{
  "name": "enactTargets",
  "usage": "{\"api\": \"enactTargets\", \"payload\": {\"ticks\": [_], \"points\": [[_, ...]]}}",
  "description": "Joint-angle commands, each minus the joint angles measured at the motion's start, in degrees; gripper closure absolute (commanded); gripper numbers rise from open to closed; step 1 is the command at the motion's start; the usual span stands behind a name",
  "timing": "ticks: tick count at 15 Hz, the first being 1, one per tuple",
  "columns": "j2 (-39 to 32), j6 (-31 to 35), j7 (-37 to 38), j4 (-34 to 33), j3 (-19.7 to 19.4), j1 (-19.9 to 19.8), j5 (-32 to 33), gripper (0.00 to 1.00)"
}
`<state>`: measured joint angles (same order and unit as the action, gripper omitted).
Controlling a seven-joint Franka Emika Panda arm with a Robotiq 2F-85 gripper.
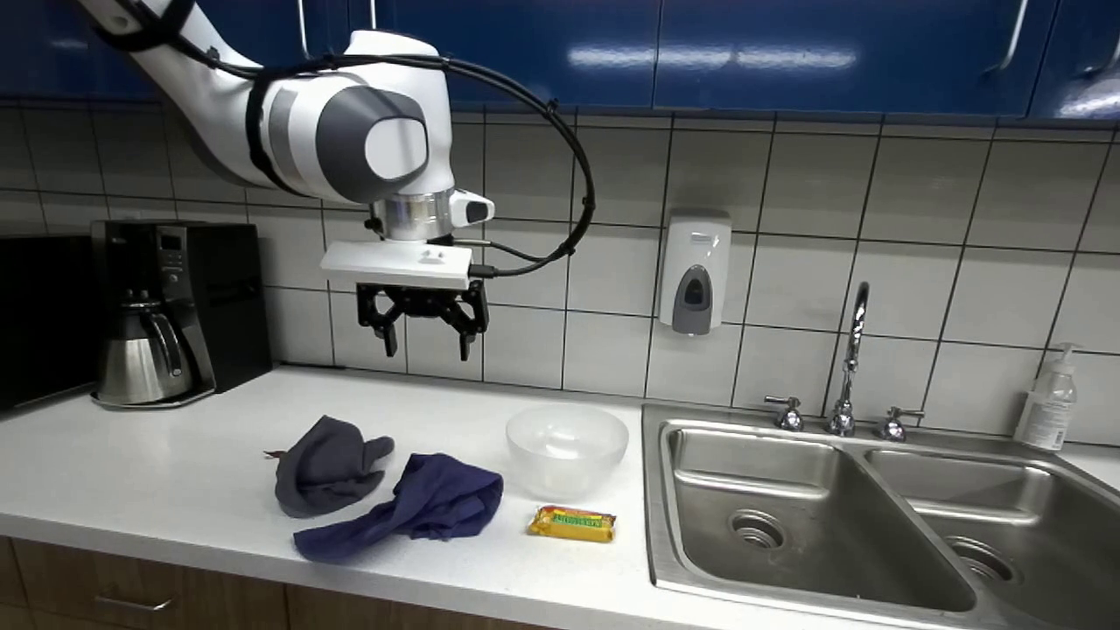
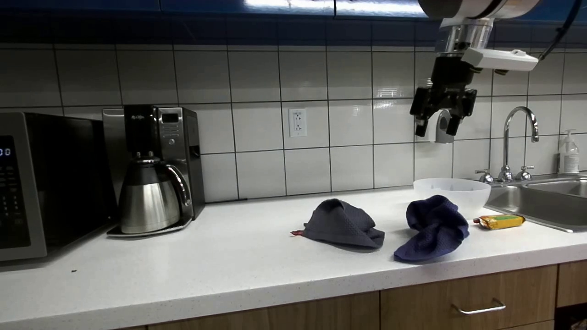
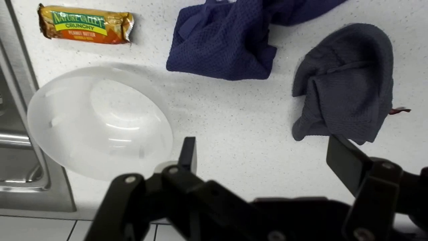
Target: Remove the grey towel from the clear bowl and put it on the countertop
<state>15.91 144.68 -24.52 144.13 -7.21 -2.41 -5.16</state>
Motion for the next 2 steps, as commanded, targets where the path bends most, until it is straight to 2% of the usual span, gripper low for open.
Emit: {"api": "enactTargets", "payload": {"ticks": [1, 2], "points": [[0.23, -0.11, 0.37, 0.11, -0.66, 0.73, 0.42, 0.00], [0.28, -0.11, 0.40, 0.20, -0.61, 0.77, 0.43, 0.00]]}}
